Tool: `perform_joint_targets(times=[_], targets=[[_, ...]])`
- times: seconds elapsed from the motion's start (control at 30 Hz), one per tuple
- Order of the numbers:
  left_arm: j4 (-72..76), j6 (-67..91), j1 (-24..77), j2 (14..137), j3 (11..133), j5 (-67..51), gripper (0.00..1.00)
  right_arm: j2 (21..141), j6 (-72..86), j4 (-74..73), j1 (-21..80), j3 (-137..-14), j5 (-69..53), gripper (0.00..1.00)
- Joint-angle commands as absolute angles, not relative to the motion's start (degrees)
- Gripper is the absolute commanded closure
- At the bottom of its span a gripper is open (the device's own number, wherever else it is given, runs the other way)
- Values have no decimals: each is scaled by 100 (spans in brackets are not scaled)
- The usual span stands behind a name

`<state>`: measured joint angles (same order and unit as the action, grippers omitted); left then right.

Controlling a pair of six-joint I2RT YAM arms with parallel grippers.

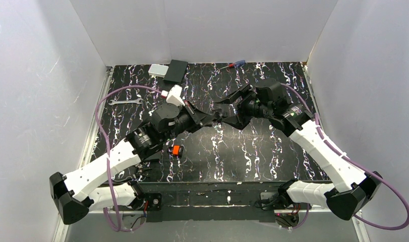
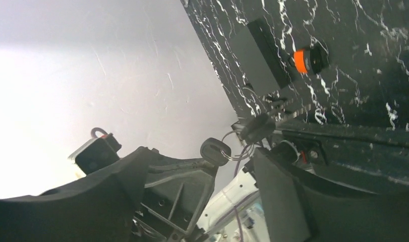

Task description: Unlock with the key

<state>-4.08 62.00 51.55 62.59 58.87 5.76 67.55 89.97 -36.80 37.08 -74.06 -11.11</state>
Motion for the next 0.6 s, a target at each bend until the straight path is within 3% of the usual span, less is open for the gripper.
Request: perform_joint_targets(times=[0.0, 0.17, 0.3, 0.57], targets=[[-1337, 6995, 5150, 5746, 6200, 1246, 100, 6601, 8024, -2880, 3692, -7435, -1066, 12], [-3304, 7866, 5120, 5711, 6829, 1769, 100, 6603, 5878, -1456, 3691, -7431, -1542, 12], [-4575, 8526, 5101, 5881, 7340, 1677, 100, 6337, 3531, -1312, 3698, -7130, -1980, 12], [-5391, 10204, 4876, 5898, 7308, 367, 100, 4896, 1817, 868, 4309, -5127, -2009, 13]])
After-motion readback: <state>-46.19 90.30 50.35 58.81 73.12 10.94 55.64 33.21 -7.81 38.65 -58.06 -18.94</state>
